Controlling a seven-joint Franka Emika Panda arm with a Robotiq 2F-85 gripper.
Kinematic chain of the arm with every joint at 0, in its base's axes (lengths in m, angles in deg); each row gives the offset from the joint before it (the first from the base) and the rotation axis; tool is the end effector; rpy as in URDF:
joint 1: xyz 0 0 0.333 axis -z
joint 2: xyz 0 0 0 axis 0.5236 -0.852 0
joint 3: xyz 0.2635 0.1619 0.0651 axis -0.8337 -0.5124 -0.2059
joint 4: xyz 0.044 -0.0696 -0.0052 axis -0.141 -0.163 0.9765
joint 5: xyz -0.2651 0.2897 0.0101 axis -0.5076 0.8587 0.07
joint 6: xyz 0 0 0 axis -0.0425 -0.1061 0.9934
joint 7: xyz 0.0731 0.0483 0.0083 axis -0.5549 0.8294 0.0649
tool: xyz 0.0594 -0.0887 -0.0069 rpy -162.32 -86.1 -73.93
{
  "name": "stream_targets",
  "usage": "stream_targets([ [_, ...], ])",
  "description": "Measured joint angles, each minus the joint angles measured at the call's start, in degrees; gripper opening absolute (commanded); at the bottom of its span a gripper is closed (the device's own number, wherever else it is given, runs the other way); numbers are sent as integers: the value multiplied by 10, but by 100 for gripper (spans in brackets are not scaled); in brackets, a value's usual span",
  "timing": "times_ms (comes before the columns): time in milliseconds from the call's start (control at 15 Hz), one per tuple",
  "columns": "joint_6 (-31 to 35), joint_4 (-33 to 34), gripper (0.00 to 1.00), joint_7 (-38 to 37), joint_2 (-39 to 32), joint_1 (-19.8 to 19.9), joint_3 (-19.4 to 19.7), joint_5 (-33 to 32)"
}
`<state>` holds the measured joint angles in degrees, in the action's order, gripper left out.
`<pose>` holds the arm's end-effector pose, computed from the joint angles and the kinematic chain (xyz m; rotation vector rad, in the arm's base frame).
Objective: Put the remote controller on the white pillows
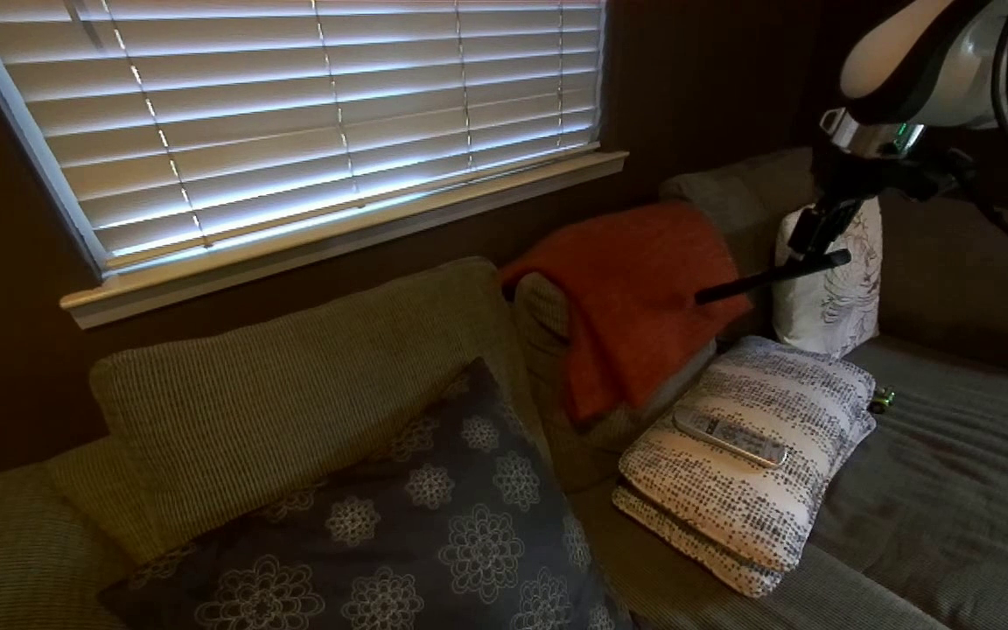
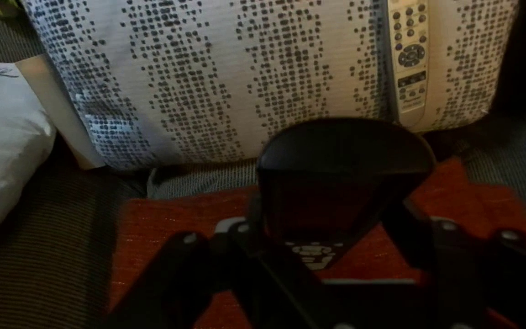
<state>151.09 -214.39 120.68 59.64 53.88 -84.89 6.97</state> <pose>0.5205 -0.2368 0.2499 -3.1094 0.0110 -0.3146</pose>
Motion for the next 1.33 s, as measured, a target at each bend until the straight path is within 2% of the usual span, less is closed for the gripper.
stream_targets([
  [133,-8,5,42,51,-10,18,-2,0],
  [200,-13,9,67,70,-16,26,-2,0],
  [533,-18,29,67,96,-40,38,-2,0],
  [600,-18,30,42,96,-41,38,-3,0],
  [933,-18,31,42,96,-50,35,4,-6],
  [1333,10,34,42,105,-105,39,15,-24],
])
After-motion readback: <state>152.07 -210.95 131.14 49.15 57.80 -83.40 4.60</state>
